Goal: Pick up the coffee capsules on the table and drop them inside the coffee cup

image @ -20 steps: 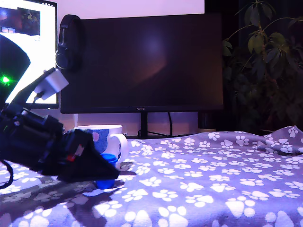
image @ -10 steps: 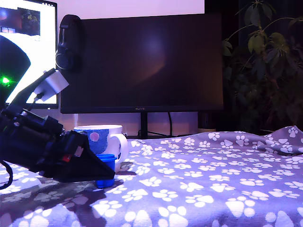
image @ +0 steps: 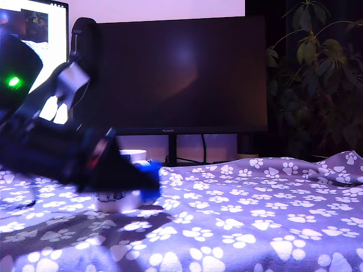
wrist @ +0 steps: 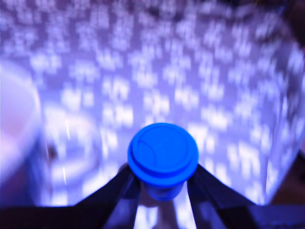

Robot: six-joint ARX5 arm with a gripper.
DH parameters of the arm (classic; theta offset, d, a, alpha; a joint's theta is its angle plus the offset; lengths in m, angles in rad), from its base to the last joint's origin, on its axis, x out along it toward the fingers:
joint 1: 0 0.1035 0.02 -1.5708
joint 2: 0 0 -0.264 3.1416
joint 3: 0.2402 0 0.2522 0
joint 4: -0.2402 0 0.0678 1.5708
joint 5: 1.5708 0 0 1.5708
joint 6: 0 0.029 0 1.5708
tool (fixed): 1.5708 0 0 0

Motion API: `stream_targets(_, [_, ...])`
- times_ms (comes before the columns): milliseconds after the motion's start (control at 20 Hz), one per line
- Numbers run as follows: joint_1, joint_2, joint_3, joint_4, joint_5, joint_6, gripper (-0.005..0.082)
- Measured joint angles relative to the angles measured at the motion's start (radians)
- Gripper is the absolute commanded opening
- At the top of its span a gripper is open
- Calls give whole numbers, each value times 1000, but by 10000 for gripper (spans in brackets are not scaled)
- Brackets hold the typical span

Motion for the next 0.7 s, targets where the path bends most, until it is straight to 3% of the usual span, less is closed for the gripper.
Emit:
stream_targets(150, [0, -47, 28, -19, 1, -4, 193])
stream_targets(400, [14, -138, 109, -177, -39, -3, 193])
stream_targets(700, [68, -262, 224, -495, -209, 76, 193])
